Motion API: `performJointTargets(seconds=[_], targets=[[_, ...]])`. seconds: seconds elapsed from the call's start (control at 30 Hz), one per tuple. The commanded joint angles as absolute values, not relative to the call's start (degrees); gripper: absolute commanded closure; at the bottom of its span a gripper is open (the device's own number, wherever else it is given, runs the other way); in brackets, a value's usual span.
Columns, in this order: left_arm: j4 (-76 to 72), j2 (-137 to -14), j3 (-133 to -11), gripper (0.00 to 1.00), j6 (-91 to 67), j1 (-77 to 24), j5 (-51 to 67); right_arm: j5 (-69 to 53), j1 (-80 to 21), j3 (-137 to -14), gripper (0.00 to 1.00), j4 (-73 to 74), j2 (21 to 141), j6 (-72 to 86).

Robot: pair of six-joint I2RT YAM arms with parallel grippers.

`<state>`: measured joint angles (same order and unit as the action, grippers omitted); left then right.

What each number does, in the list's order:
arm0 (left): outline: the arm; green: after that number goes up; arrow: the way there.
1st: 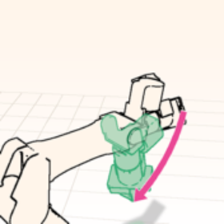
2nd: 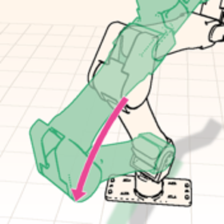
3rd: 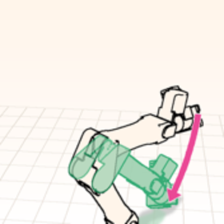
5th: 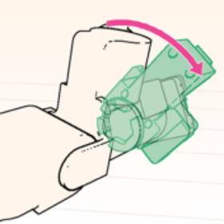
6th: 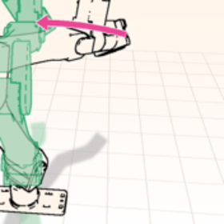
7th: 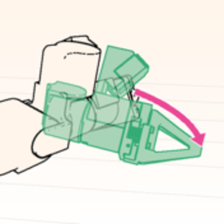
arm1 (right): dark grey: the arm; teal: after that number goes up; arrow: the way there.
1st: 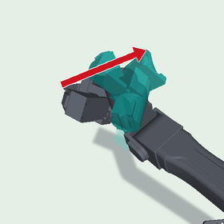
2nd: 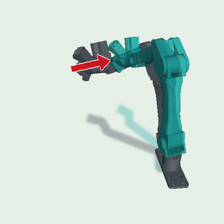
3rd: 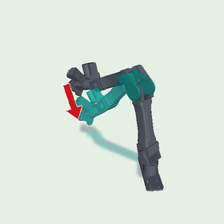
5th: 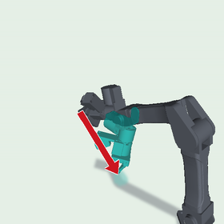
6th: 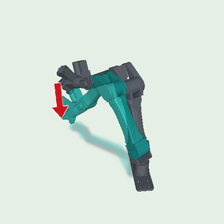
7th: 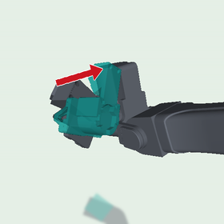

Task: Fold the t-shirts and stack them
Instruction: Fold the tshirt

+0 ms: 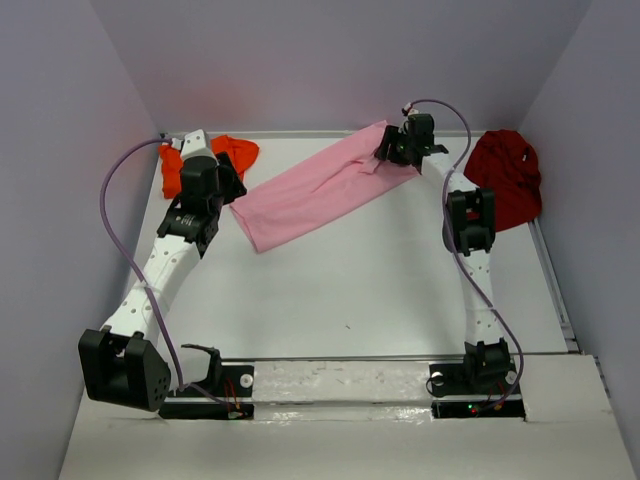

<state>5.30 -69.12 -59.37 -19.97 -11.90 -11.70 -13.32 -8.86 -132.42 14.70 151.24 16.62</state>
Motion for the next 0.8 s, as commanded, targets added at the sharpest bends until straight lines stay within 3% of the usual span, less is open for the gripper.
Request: performJointTargets(seconds=[0.0, 0.57, 0.77], targets=[[2.5, -67.8, -58.5, 0.35, -19.4, -12.1, -10.9, -19.1, -8.7, -129.8, 0.39, 4.7, 149.6, 13.6], [1.3, -67.4, -57.9, 0.35, -19.4, -11.4, -10.0, -14.6, -8.7, -127.5, 0.39, 10.2, 131.8, 5.8], [1.1, -67.4, -57.9, 0.35, -19.5, -11.3, -8.9, -18.5, -15.1, -122.5, 0.41, 12.7, 126.0, 8.3]])
